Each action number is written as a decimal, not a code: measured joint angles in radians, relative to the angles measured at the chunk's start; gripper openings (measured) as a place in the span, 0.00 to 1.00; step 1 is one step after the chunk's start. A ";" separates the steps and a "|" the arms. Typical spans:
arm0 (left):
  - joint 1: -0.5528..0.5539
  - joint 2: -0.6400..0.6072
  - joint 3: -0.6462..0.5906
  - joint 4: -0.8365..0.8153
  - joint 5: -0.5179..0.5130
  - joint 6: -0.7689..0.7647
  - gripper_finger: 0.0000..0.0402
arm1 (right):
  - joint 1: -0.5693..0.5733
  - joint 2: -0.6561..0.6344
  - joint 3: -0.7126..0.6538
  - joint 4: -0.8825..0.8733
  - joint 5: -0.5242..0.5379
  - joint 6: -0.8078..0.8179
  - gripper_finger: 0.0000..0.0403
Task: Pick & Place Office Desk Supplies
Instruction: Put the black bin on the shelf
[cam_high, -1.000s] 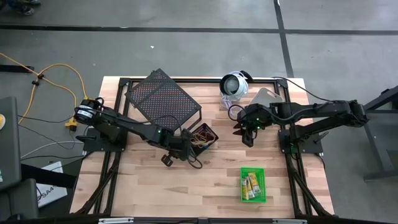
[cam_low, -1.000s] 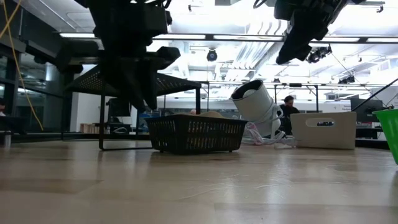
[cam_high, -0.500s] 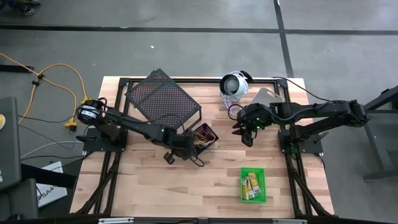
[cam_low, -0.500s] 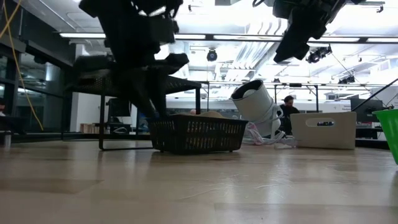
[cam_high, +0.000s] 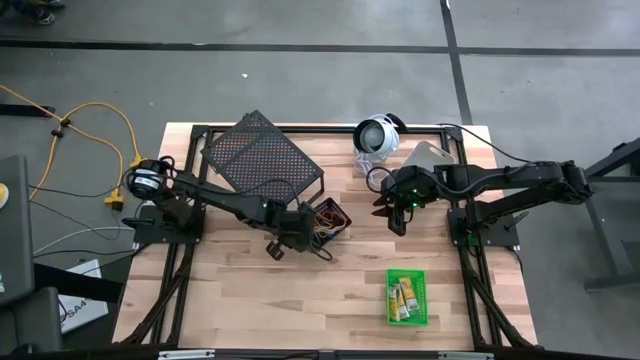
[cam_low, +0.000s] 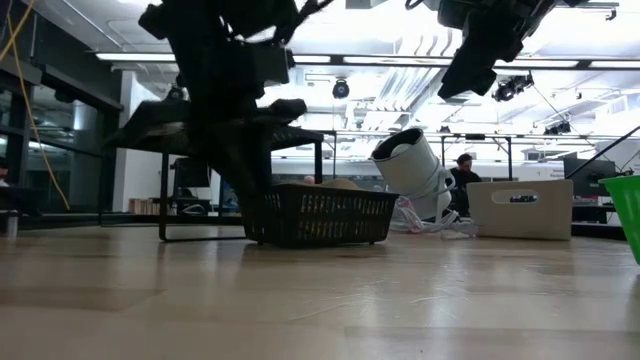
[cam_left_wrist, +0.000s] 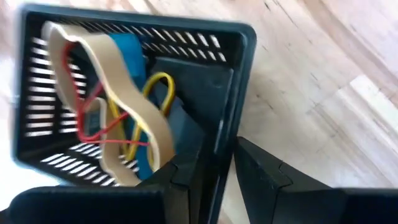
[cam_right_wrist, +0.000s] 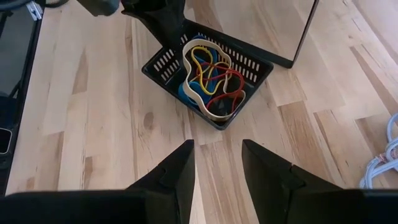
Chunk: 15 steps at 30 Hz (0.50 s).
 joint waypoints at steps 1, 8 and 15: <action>0.000 0.003 0.000 -0.004 0.004 0.000 0.21 | 0.000 0.000 0.000 0.000 0.000 0.000 0.30; 0.000 0.036 0.000 0.001 0.033 0.001 0.21 | 0.000 0.000 0.000 0.015 0.000 0.000 0.30; 0.006 0.036 0.000 0.004 0.032 0.000 0.21 | 0.000 0.000 0.000 0.027 0.000 0.000 0.30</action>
